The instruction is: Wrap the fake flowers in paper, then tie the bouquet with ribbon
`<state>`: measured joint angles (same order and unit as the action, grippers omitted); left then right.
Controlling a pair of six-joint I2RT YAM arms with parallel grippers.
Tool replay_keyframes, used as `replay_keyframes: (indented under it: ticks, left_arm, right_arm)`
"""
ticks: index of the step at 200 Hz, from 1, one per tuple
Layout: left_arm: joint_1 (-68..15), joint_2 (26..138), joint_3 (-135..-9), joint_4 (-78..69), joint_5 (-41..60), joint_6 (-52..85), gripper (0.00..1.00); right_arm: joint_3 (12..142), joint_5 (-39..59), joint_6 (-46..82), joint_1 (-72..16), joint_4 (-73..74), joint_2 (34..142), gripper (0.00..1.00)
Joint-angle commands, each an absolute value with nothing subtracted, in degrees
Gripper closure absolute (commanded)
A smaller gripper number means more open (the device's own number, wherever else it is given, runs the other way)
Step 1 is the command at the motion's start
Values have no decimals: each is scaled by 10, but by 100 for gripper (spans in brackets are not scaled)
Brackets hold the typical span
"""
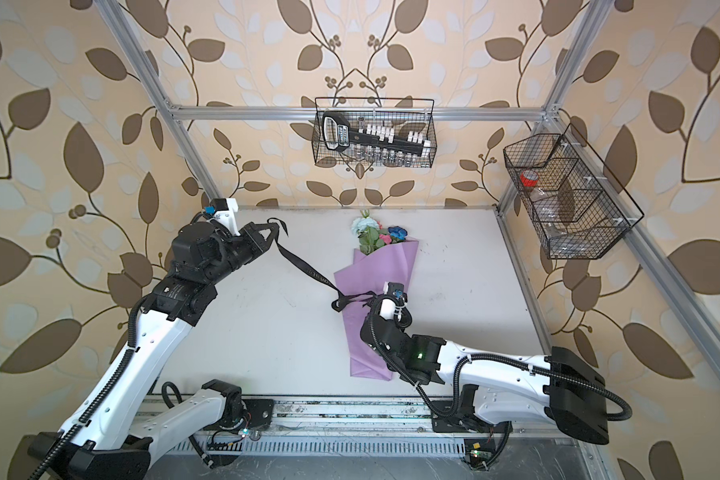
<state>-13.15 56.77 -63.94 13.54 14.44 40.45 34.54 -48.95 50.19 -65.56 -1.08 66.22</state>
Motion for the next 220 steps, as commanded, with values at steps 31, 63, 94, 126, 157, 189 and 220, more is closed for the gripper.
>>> replay_keyframes:
  ticks: [31,63,94,126,157,189,220]
  left_arm:
    - [-135,551,-658,116,141,395,100]
    - [-134,548,-657,116,144,396,100]
    - [-134,543,-655,117,150,400,100]
    - [-134,537,-646,116,164,410,100]
    - [-134,526,-631,119,174,418,100]
    - [-134,520,-628,130,179,418,100]
    - [-134,518,-631,136,182,414,100]
  right_arm:
    - [279,-456,591,-657,-63,648,100]
    - [276,-440,598,-659,-63,666,100]
    - [292,-421,580,-660,-30,715,100]
    - [330,-441,570,-660,-19,771,100]
    - [374,-487,560,-657,-10,827,100]
    - [415,-519,559,-642,-10,877,100]
    - [425,-521,567,-621,0,903,100]
